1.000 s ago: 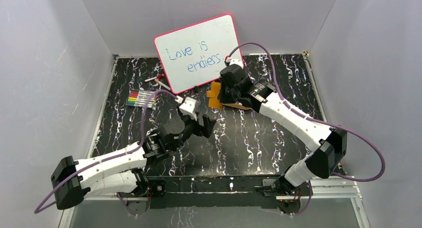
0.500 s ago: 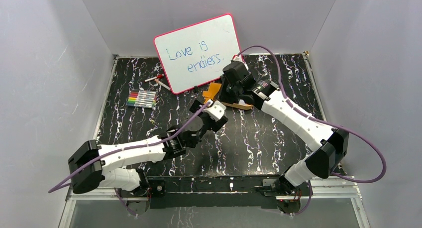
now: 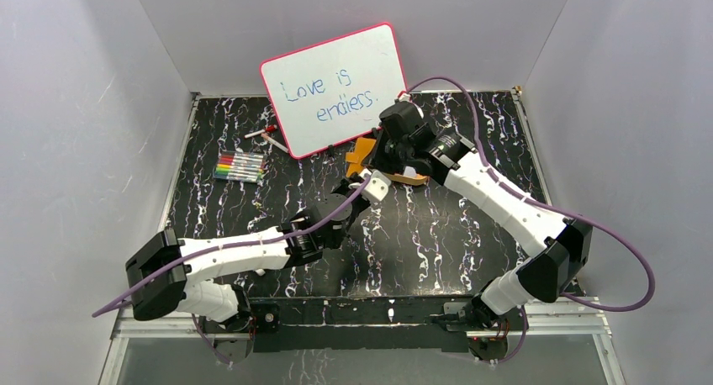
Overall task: Put the credit cards into the card holder
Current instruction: Pick up the card holder from the center of the board.
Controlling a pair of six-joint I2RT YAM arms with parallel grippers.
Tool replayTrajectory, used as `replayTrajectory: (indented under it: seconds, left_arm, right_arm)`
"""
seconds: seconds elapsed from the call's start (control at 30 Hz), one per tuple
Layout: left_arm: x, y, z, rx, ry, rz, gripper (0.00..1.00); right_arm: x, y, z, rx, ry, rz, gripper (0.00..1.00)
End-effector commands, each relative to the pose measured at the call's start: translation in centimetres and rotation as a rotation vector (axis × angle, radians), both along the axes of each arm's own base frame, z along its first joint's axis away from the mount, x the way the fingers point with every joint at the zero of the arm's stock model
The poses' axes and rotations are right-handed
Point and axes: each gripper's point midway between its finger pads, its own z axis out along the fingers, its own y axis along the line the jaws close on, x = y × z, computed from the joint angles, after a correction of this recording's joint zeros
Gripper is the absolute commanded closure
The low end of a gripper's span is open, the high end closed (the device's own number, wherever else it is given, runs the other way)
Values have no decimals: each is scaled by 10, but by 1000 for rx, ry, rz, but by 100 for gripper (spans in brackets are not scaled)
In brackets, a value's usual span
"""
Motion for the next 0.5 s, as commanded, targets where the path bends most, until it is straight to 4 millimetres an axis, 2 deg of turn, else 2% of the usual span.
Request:
replayTrajectory:
  seconds: [0.0,0.03,0.17,0.33,0.47]
  left_arm:
    - [5,1,30,-60,-50,44,95]
    - [5,2,31,-64,-52,50,100]
    - [4,12,41,-103,-78,75,100]
    - [1,38,46,-193,-85,147,100]
    - [-5,53,43,-278,-39,171,100]
  right_arm:
    - [-1,-3,32,64,-57,-7,100]
    - [-1,-3,32,65,-58,-8,100]
    - [-4,-5,39,78,-71,-7,100]
    - [-10,-19,66,129,-123,-22,100]
    - [-22,-35,84,167,-162,-29,100]
